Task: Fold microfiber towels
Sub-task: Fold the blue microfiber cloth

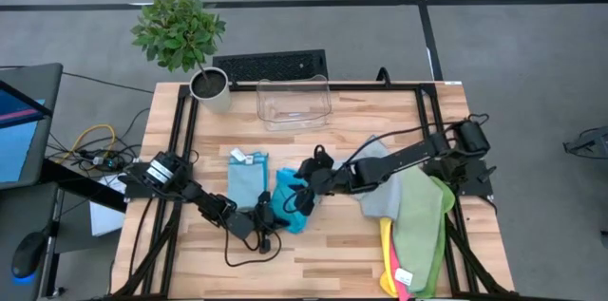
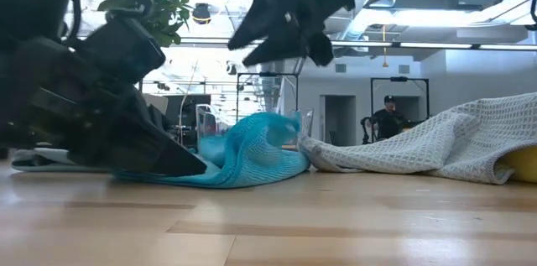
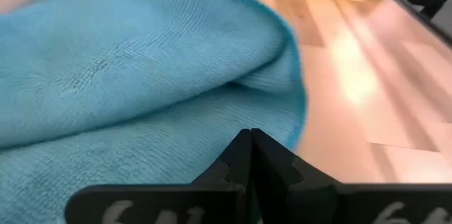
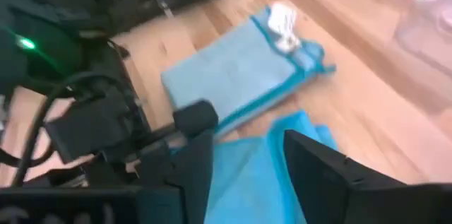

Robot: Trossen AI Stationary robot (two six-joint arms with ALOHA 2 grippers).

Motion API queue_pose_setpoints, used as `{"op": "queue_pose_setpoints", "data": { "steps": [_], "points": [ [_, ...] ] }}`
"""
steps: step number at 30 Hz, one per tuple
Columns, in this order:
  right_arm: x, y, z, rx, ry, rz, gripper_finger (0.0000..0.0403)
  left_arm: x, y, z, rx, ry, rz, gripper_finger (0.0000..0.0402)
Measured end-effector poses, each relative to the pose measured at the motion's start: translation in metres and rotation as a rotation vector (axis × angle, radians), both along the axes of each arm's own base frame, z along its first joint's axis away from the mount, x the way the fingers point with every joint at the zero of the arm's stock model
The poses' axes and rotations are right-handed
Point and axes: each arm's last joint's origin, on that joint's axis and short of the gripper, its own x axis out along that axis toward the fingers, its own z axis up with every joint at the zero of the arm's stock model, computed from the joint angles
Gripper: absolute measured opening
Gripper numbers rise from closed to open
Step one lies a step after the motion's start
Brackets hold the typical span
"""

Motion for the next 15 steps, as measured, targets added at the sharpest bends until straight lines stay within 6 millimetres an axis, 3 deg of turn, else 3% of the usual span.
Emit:
{"op": "queue_pose_setpoints", "data": {
  "steps": [5,10,15],
  "points": [
    [-0.003,0.004,0.002,-0.016,0.01,0.029,0.0212,-0.004,-0.007,0.0,-0.02,-0.002,-0.001,0.0],
    [-0.036,0.025,-0.037,0.058,0.217,-0.053,0.0203,-0.007,-0.01,0.0,-0.037,-0.007,0.02,0.0],
    [-0.059,0.047,-0.061,0.201,0.172,-0.192,0.0201,-0.002,-0.011,0.003,-0.038,-0.032,0.054,0.0]
  ]
}}
